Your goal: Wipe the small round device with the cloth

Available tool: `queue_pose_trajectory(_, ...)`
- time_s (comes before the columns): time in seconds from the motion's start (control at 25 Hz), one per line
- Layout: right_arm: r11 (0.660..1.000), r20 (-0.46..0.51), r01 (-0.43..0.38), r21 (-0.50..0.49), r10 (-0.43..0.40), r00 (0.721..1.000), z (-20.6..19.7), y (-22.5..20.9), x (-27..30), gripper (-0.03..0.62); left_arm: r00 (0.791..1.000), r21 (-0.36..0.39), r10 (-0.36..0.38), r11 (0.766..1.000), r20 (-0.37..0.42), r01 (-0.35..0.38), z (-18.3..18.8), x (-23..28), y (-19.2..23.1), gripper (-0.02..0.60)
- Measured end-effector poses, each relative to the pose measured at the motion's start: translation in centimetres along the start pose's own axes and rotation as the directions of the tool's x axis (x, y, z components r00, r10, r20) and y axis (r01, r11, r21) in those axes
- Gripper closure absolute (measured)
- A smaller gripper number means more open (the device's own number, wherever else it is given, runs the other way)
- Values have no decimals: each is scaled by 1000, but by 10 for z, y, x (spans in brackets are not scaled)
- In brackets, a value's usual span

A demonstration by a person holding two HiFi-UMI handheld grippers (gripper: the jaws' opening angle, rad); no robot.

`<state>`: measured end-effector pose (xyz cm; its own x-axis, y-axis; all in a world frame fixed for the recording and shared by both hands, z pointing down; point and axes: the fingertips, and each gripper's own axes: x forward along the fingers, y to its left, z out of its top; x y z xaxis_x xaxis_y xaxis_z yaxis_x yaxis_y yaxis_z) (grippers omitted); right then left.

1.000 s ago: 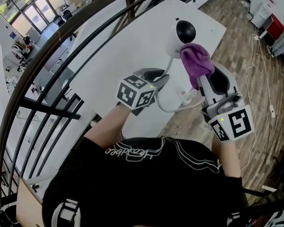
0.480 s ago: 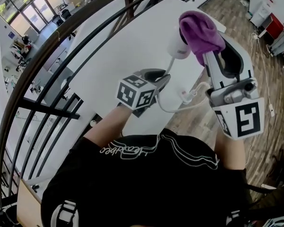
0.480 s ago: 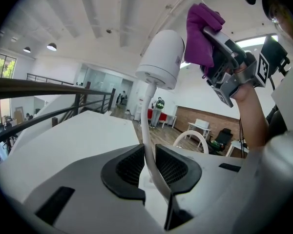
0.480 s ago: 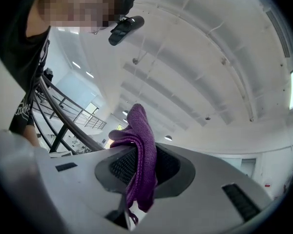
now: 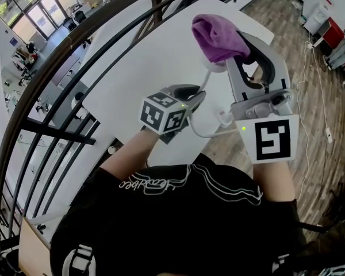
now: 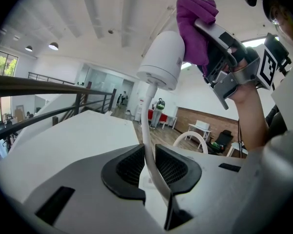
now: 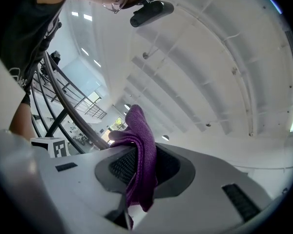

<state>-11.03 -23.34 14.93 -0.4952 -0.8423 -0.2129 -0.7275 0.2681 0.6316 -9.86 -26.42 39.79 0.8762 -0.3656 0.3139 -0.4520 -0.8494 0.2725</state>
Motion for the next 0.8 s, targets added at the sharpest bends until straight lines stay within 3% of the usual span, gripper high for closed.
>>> queue_pose_trajectory(0.8, 995, -119, -52, -89, 41, 992, -34, 49, 7, 527, 1000, -8, 13, 1000, 13, -13, 1, 0, 0, 506)
